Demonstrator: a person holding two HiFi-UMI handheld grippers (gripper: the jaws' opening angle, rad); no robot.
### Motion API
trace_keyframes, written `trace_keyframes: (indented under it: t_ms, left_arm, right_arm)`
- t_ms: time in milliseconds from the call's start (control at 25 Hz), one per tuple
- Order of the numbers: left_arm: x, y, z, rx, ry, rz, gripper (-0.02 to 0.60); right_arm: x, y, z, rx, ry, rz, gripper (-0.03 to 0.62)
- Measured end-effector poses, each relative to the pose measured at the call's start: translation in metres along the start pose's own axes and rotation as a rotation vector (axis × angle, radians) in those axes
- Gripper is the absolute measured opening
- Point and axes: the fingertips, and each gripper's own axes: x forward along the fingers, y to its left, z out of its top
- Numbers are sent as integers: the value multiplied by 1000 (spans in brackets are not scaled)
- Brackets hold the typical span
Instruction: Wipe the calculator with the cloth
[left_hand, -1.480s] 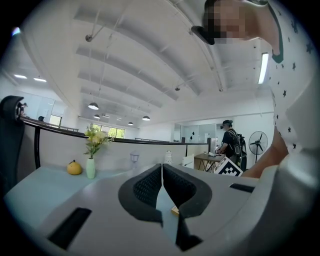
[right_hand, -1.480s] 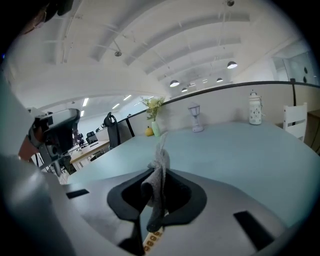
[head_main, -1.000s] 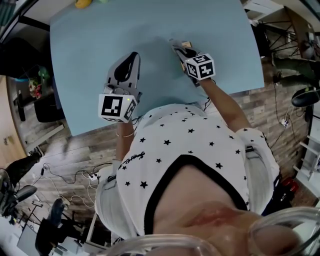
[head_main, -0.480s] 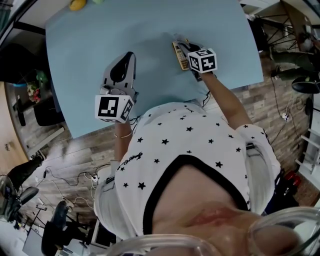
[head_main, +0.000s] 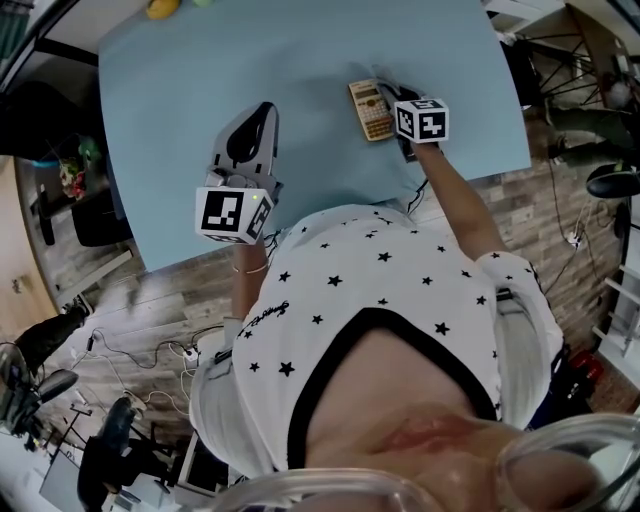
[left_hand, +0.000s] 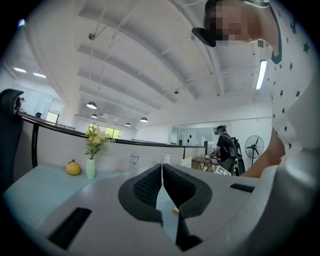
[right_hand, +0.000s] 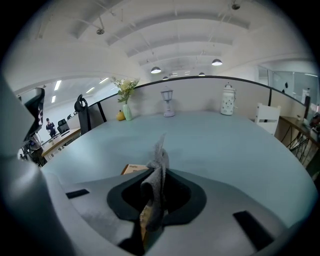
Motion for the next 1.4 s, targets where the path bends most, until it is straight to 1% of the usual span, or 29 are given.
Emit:
trace_keyframes:
  t_ms: [280,440,520,680,800,960,1200,1400]
  left_arm:
    - [-1,-4,-1,1,7,-1,32]
    - [-2,-2,2,5,-4,-5,32]
    - [-4,1,3,4,-9,2,32]
    - [-5,-4,3,2,-15,-11,32]
    - [-5,-7,4,3,-19,-22,32]
    - [-6,-6,3,3,-16,-20,32]
    - [-6,-7,1,2,-12,-26,32]
    - [-4,-11,0,2,-9,-36,32]
  right_arm:
    - [0,-3,-5,5,6,-2,48]
    - [0,3,2,12,-22,1,48]
    - [-2,15,10,5,-48,23,48]
    - [-8,51,20,-22,-82,109,48]
    - [-9,78,16,-59,-73,163,48]
    - [-8,96,3,-84,-44,196,48]
    - [-1,97,-14,-104,-4,187,48]
    - [-4,83,-16,-89,-8,154,48]
